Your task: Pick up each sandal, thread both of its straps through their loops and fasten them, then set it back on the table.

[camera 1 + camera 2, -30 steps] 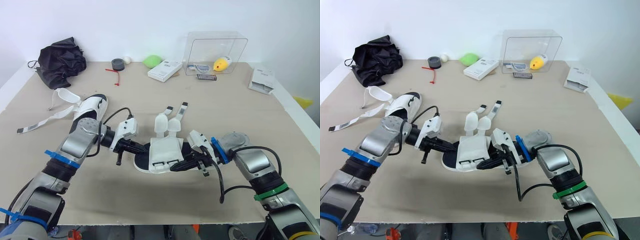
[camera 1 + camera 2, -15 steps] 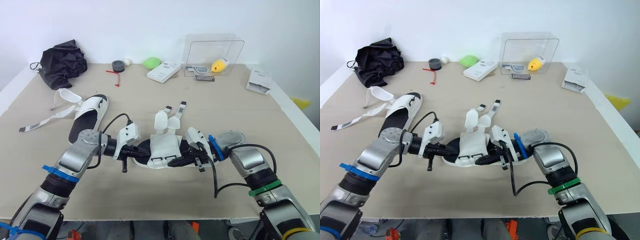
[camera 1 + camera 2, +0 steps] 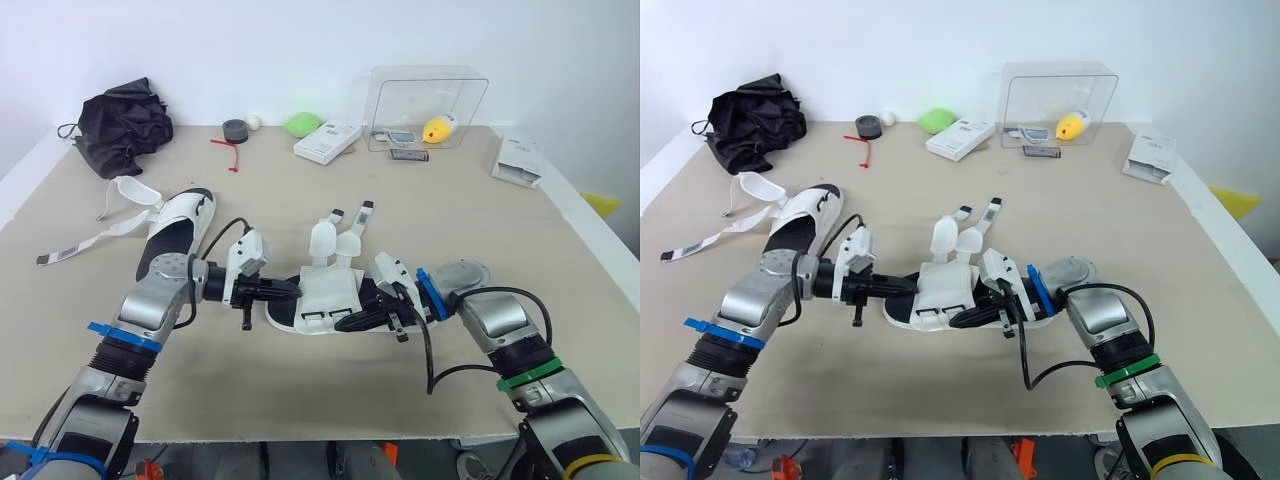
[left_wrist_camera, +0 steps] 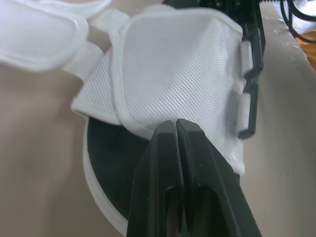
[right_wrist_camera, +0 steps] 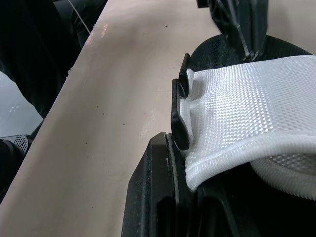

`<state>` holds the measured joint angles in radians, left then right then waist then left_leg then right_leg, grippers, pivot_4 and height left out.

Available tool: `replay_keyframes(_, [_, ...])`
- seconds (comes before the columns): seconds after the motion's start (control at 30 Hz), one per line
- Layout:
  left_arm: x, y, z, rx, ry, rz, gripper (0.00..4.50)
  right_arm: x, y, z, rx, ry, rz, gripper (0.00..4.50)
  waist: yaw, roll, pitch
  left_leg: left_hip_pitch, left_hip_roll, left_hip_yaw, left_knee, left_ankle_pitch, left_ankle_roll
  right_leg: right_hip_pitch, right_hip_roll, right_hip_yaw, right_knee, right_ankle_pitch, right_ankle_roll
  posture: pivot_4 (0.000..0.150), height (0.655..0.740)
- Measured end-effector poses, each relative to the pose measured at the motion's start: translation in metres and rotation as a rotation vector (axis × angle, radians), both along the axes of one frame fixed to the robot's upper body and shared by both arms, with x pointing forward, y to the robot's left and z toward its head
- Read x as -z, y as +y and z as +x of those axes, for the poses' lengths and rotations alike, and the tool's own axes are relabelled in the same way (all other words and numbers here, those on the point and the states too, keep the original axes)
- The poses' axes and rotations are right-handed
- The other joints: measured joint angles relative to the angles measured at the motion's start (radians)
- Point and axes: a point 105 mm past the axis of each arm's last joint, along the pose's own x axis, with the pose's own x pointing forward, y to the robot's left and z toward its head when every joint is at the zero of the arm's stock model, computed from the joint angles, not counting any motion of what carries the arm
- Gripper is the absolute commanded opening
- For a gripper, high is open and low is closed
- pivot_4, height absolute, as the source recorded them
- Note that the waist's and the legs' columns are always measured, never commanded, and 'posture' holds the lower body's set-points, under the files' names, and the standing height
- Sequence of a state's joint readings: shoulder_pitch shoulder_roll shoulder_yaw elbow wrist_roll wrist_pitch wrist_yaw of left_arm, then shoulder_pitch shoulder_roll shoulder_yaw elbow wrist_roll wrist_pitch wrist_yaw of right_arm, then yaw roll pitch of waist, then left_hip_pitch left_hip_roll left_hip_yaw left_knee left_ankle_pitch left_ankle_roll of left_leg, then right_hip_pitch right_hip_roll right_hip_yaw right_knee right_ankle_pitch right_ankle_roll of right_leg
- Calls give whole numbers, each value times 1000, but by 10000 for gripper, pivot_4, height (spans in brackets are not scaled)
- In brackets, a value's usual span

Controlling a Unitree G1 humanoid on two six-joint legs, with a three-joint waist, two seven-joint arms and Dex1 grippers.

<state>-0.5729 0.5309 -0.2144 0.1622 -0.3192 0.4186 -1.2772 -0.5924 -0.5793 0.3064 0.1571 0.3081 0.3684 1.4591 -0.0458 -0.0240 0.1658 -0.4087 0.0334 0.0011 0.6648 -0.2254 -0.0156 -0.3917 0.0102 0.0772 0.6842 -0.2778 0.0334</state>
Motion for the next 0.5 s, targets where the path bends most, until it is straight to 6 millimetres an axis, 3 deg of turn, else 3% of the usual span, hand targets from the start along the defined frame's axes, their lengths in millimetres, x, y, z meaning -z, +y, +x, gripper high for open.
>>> replay_keyframes(0.07, [10,1,-3,6,-2,32,1198,0,0,0,1,0,-1,0,0,0,0,0,0,1,0,0,0,0,0,1,0,0,0,1500,7400])
replay_keyframes(0.3, [15,0,3,-19,-68,47,1198,0,-1,1,11,-5,-6,0,1,0,0,2,0,0,0,1,0,2,-1,0,0,0,1,1500,7400])
replay_keyframes(0.5, [19,1,6,-92,4,-77,1198,-1,-1,3,28,-6,-6,0,1,0,0,2,-1,0,0,3,1,2,-2,0,0,2,2,1500,7400])
